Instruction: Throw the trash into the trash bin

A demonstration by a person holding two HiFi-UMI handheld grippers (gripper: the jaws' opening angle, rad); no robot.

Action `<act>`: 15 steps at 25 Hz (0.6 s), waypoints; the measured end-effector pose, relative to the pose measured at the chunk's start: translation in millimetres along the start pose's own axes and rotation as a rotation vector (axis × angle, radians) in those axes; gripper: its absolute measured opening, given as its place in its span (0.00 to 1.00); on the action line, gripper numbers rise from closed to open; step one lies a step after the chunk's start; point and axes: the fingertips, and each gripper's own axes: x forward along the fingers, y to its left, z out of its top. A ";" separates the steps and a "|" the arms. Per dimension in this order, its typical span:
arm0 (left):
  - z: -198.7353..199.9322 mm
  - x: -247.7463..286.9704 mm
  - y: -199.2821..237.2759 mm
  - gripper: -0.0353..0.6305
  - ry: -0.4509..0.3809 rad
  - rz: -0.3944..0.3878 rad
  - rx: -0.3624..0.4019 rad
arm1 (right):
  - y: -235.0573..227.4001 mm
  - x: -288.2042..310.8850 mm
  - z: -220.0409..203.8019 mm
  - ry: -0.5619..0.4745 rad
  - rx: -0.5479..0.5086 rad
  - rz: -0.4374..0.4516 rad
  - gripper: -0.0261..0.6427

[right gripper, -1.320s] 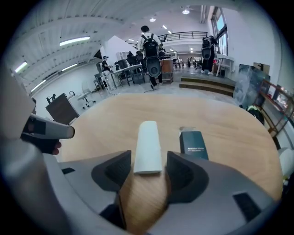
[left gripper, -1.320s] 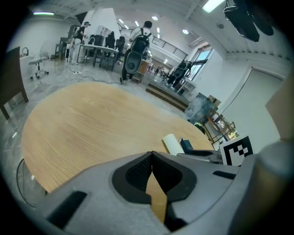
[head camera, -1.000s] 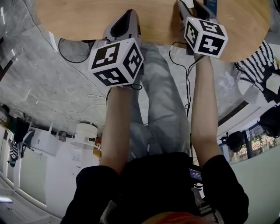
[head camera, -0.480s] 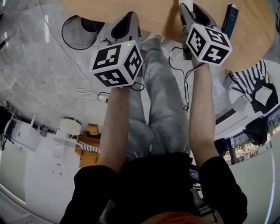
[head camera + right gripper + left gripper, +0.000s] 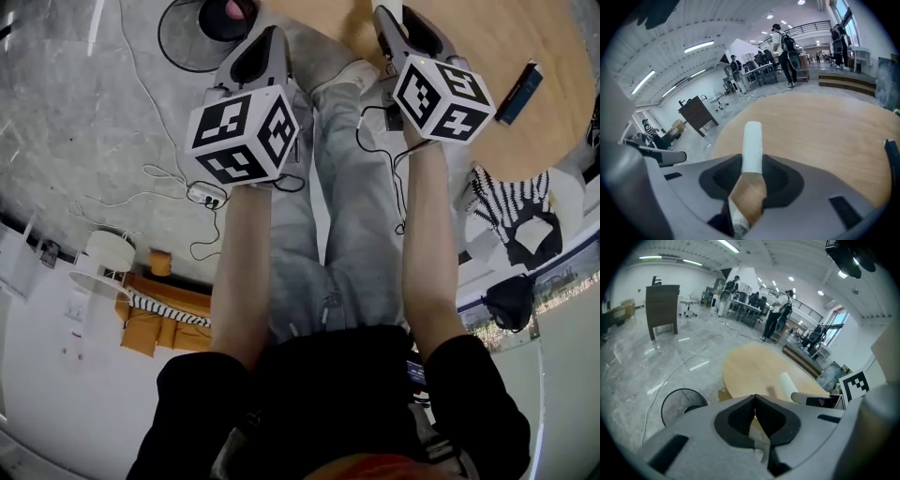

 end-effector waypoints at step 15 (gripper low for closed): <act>-8.2 -62.6 154.1 0.06 -0.092 0.190 -0.223 | 167.4 81.5 -23.6 0.145 -0.211 0.236 0.24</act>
